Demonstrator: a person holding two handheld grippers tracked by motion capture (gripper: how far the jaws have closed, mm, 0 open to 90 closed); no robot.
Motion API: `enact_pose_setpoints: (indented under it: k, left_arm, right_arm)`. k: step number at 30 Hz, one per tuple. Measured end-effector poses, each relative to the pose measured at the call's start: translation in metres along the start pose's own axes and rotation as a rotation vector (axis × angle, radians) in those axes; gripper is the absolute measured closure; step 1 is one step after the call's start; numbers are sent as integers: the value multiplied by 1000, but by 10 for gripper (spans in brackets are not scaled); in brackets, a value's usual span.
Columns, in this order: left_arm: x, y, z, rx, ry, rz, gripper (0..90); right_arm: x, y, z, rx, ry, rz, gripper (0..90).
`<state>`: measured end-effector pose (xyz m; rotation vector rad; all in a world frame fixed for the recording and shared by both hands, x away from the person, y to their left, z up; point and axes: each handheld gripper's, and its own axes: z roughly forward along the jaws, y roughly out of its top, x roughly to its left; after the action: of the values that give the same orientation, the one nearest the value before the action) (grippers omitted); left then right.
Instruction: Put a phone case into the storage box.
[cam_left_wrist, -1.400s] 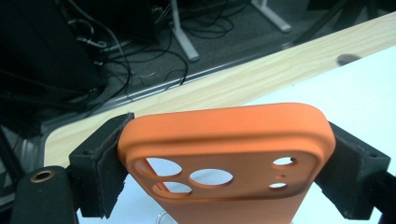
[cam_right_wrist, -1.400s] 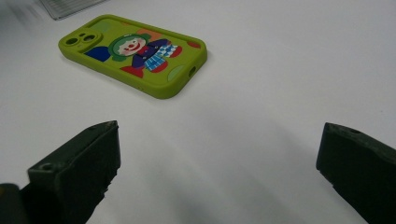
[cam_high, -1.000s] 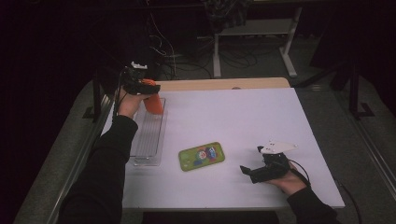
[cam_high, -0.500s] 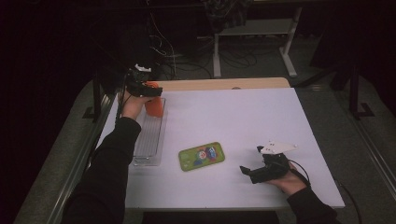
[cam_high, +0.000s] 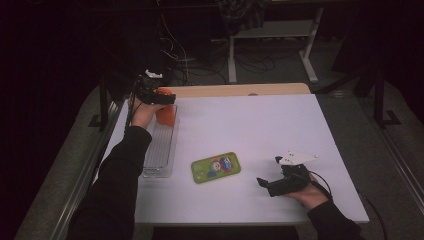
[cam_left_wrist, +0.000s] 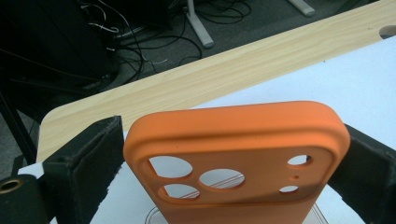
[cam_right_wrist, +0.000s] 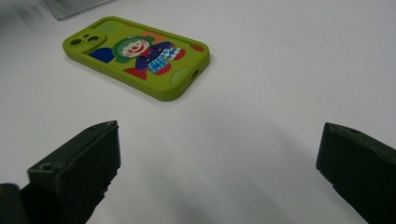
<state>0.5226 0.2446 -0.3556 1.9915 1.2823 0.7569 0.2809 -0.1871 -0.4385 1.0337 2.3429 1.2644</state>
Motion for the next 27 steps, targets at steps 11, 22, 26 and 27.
enact_pose_setpoints:
  k: [11, 22, 26, 27]
  left_arm:
    - [2, 2, -3, -37, -15, -14, 0]
    - [6, 2, -6, -45, -2, -22, 0]
    - [7, 2, -11, -44, -17, -22, 0]
    - [7, 2, -13, -46, -32, -18, 0]
  right_arm:
    - [0, 0, 0, -2, 3, -2, 0]
    - [0, 0, 0, 0, 6, -2, 0]
    - [0, 0, 0, -2, 6, -2, 0]
    - [0, 0, 0, -1, 6, -2, 0]
